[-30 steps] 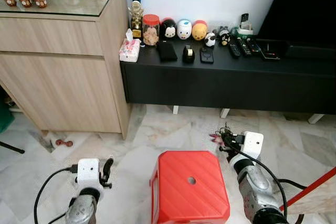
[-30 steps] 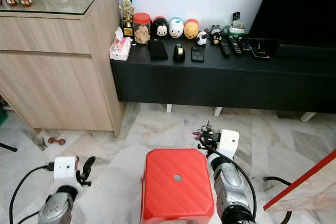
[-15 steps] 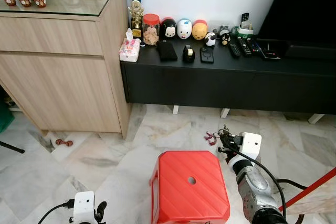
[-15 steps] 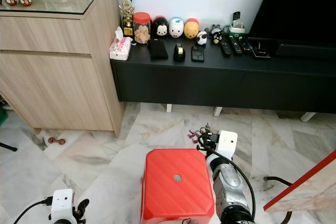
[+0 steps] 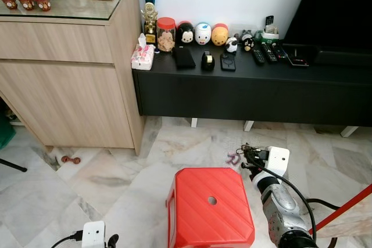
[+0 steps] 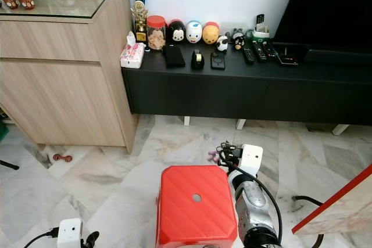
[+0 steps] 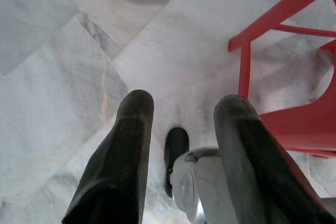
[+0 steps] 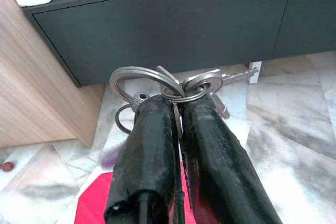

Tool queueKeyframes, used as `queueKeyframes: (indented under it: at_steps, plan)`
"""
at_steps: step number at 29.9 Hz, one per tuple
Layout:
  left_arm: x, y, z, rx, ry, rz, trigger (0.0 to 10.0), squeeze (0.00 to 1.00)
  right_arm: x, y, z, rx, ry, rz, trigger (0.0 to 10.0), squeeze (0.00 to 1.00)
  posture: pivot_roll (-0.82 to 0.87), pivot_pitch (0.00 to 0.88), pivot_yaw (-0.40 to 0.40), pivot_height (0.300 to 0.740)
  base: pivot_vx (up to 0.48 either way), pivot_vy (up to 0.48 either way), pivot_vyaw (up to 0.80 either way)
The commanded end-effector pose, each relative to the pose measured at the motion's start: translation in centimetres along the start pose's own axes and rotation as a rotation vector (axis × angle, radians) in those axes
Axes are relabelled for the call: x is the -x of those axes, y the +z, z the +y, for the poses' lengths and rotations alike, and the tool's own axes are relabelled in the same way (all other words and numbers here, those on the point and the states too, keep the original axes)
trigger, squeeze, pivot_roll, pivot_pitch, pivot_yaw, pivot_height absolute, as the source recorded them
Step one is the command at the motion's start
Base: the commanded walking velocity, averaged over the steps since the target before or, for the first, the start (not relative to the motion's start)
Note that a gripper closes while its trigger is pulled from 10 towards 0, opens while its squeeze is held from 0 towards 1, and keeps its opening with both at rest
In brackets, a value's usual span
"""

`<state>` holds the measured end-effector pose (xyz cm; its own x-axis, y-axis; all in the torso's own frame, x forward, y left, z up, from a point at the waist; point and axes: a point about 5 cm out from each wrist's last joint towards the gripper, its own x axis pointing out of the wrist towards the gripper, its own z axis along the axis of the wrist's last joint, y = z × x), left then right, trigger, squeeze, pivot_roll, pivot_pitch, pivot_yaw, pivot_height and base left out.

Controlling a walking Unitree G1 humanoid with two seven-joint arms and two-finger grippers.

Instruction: Hang keys on a hook

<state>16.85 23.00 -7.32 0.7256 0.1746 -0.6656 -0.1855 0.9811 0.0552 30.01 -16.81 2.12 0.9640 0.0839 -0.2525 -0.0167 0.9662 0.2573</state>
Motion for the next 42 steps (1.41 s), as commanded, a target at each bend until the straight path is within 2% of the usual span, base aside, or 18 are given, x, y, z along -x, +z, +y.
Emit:
queueKeyframes:
  at_steps: [1, 20, 38, 42]
  plan:
    - [0.2, -0.8, -0.2, 0.007, -0.004, 0.025, 10.0, 0.0, -0.1, 0.2, -0.1, -0.004, -0.008, -0.004, 10.0, 0.0, 0.17, 0.019, -0.084, 0.74, 0.0, 0.0, 0.0]
    - [0.4, -1.4, -0.6, 0.02, -0.012, 0.043, 10.0, 0.0, -0.2, 0.2, 0.1, -0.004, -0.008, -0.002, 10.0, 0.0, 0.17, 0.037, -0.088, 0.74, 0.0, 0.0, 0.0]
    - [0.6, -1.8, -0.8, 0.026, -0.021, 0.056, 10.0, 0.0, -0.1, 0.1, 0.2, -0.008, -0.011, 0.001, 10.0, 0.0, 0.17, 0.05, -0.087, 0.74, -0.268, 0.0, 0.0]
    - [0.6, -1.8, -0.9, 0.02, -0.022, 0.057, 10.0, 0.0, -0.1, 0.0, 0.2, -0.007, -0.011, 0.004, 10.0, 0.0, 0.17, 0.05, -0.086, 0.74, 0.0, 0.0, 0.0]
